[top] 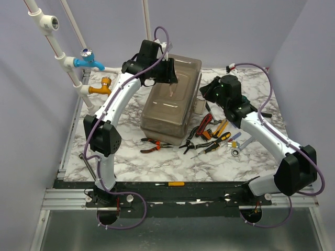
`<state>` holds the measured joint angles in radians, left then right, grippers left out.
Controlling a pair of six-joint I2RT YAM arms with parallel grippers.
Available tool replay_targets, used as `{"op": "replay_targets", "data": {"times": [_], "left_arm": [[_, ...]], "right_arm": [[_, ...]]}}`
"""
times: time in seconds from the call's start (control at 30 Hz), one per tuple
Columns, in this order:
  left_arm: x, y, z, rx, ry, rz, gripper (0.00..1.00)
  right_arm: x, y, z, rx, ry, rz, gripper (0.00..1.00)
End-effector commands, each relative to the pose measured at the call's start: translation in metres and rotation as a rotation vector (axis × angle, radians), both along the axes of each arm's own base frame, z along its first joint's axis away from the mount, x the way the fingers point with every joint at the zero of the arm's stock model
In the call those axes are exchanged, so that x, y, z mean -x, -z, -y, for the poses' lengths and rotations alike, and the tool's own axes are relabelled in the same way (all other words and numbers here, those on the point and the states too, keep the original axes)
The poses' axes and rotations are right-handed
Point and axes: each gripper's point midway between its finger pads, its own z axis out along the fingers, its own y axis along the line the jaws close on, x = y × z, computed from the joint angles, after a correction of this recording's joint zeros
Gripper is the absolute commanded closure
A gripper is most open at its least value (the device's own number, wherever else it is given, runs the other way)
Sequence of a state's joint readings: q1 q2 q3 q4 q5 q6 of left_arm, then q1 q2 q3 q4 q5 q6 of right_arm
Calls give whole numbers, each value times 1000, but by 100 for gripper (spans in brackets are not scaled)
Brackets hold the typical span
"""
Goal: Pack the tool kit
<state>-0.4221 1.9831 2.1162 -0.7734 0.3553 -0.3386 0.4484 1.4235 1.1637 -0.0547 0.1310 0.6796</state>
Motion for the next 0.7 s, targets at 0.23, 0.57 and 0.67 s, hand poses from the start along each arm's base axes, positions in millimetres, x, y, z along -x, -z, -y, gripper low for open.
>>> {"op": "replay_targets", "data": {"times": [0.23,0.57,0.67], "left_arm": [[11,-12,8,-61,33,39,100],[13,-62,-9,-3,5,129,100],[11,-71,-15,12,-4,142,100]], "right_arm": [[0,44,53,87,142,-81,97],[0,95,56,-73,38,-227,38],[-5,101,56,-100,23,-229,35]]}}
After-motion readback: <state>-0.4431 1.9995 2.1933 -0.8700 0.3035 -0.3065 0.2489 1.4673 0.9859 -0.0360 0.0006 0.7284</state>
